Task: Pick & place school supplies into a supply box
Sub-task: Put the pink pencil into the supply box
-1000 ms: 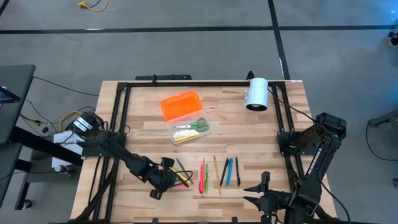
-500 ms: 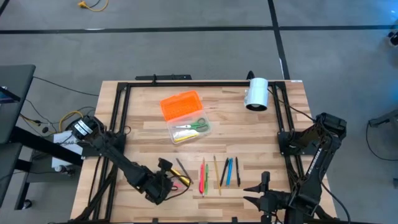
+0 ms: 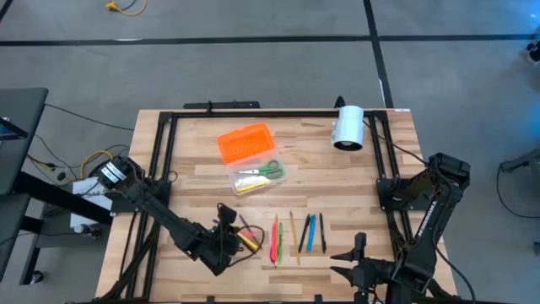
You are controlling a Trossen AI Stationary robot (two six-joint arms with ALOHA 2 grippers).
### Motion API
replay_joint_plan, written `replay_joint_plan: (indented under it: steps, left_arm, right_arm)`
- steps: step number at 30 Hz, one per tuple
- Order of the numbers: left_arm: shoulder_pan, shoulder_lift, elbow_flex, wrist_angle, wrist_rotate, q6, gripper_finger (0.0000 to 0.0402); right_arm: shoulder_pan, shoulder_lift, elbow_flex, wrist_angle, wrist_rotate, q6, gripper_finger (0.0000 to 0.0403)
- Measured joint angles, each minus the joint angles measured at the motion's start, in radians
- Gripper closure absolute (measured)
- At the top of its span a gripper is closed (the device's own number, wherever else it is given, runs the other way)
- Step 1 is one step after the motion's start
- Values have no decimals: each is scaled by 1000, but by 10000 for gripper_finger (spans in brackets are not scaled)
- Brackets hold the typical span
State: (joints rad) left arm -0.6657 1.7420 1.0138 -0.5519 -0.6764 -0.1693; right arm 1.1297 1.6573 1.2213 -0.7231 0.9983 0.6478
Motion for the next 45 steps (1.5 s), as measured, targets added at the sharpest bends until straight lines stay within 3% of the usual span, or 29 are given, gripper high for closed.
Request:
replay_joint_plan:
  steps: [6, 12, 18, 27, 35, 45]
  left_arm:
    - [89, -1, 1, 21, -128, 32, 401]
    - [239, -1, 2, 100, -158, 94, 401]
    - [382, -1, 2, 230, -153, 167, 401]
    - [557, -2, 2, 279, -9, 189, 392]
    - [583, -2, 2, 282, 17, 202, 390]
    - [583, -2, 2, 282, 8, 207, 334]
  right_arm:
    - [0, 0, 0, -6, 21, -3, 283]
    - [-4, 0, 0, -10, 21, -4, 283]
    - [-7, 0, 0, -20, 21, -3, 283]
    - [-6, 0, 0, -25, 21, -1, 283]
    - [-6, 0, 0, -26, 21, -1, 283]
    - [-6, 0, 0, -26, 21, -1, 283]
